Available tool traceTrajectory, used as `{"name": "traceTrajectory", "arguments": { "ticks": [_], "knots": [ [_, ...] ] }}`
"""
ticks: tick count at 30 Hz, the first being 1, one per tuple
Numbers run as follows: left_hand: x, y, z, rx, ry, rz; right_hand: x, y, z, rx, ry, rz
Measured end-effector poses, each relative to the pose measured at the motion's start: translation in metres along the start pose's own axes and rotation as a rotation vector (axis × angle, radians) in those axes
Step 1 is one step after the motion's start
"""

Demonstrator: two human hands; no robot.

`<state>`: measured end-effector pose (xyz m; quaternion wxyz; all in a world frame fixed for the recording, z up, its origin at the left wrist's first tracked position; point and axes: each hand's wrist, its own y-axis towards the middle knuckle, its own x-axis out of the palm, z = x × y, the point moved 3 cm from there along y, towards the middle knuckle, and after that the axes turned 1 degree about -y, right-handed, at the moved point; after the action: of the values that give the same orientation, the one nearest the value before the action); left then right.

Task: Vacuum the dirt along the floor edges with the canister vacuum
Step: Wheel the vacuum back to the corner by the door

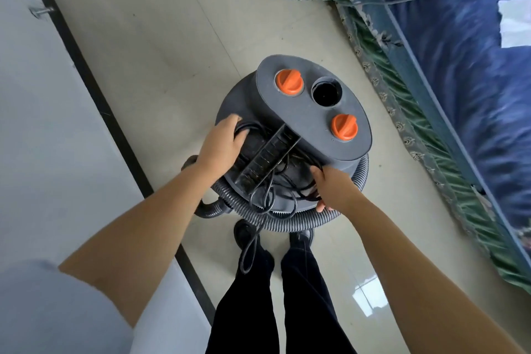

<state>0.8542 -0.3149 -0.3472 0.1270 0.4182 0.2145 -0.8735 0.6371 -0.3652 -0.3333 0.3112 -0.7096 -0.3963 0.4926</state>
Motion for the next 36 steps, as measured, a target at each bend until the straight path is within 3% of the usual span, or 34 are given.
{"name": "traceTrajectory", "arguments": {
  "ticks": [3,7,12,16,20,22,25,26,28,30,33,36],
  "knots": [
    [0.005,-0.006,-0.004,-0.134,-0.221,0.068,0.007,0.001,-0.007,0.063,0.068,-0.115],
    [0.017,-0.002,-0.003,-0.233,-0.294,0.208,0.015,0.002,-0.014,0.092,0.183,-0.197],
    [0.021,-0.010,-0.004,-0.358,-0.389,0.438,0.014,0.000,-0.039,-0.095,-0.217,0.048],
    [0.022,-0.014,-0.002,-0.449,-0.445,0.496,0.017,0.002,-0.033,-0.127,-0.197,0.186],
    [0.020,-0.011,0.002,-0.418,-0.309,0.339,0.021,-0.005,-0.001,-0.121,0.150,0.194],
    [0.010,-0.018,0.005,-0.280,-0.151,0.289,0.013,-0.013,0.015,-0.077,0.334,0.200],
    [-0.004,-0.043,0.020,0.009,-0.043,0.316,-0.019,-0.024,0.029,-0.014,0.478,0.497],
    [-0.004,-0.051,0.027,0.029,-0.077,0.219,-0.029,-0.029,0.027,-0.019,0.506,0.561],
    [0.006,-0.062,0.035,-0.048,-0.131,-0.063,-0.034,-0.033,0.010,-0.086,0.402,0.486],
    [0.012,-0.062,0.035,-0.113,-0.039,-0.210,-0.024,-0.026,-0.008,-0.122,0.162,0.314],
    [0.010,-0.052,0.040,-0.128,0.044,-0.239,-0.009,-0.011,-0.016,-0.089,-0.140,0.281],
    [0.013,-0.048,0.041,-0.167,-0.012,-0.160,-0.009,-0.003,-0.018,-0.119,-0.142,0.360]
  ]
}}
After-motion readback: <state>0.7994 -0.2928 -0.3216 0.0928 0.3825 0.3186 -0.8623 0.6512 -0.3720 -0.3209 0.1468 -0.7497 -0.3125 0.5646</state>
